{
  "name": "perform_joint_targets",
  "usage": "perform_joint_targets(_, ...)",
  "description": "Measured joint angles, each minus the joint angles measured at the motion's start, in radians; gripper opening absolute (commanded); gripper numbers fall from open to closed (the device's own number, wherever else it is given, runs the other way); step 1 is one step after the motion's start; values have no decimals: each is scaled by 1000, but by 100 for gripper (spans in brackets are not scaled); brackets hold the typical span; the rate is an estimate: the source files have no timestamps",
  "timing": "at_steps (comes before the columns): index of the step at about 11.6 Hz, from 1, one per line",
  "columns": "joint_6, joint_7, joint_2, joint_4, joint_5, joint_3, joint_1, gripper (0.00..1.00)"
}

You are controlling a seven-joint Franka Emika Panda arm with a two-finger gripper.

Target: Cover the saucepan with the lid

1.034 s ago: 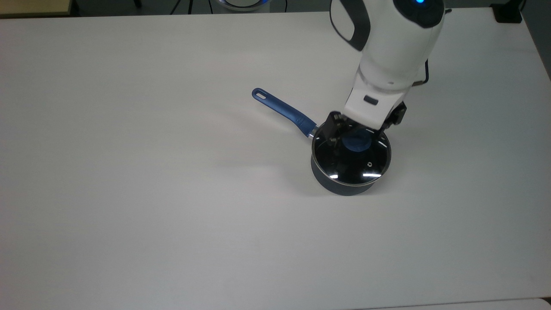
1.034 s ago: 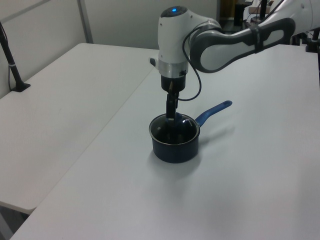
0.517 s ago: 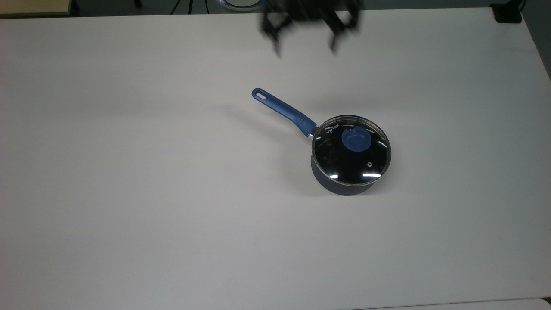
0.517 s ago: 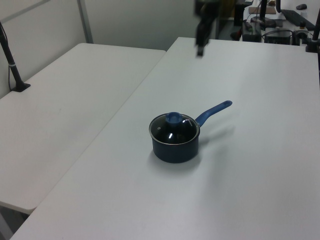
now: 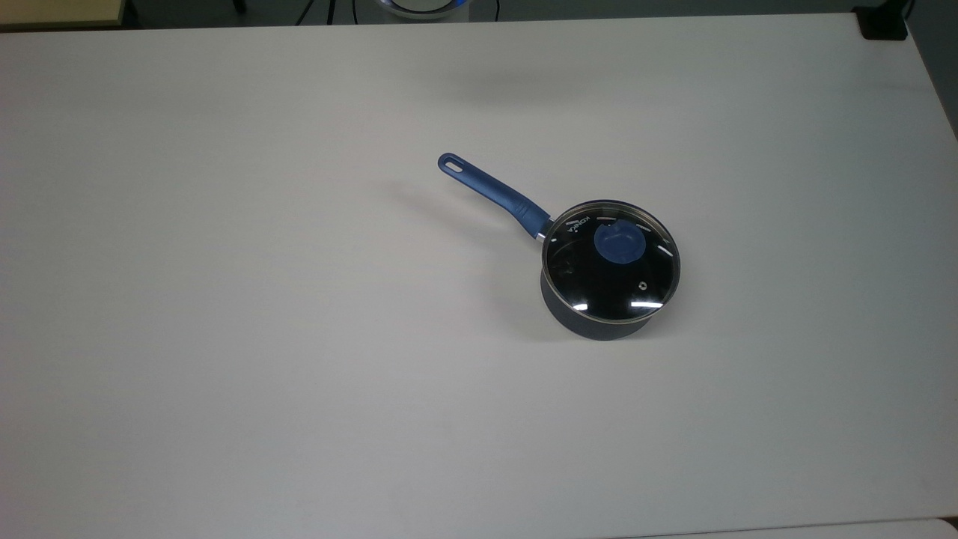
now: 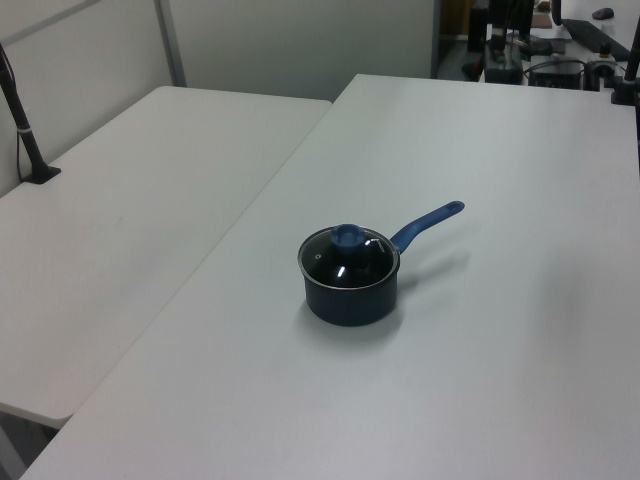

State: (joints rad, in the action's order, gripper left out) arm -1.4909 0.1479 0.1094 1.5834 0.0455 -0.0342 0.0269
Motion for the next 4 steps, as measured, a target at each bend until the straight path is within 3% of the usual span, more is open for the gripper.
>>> perform_joint_targets(4,-141,-181,-23,59,-58,4,-119,100)
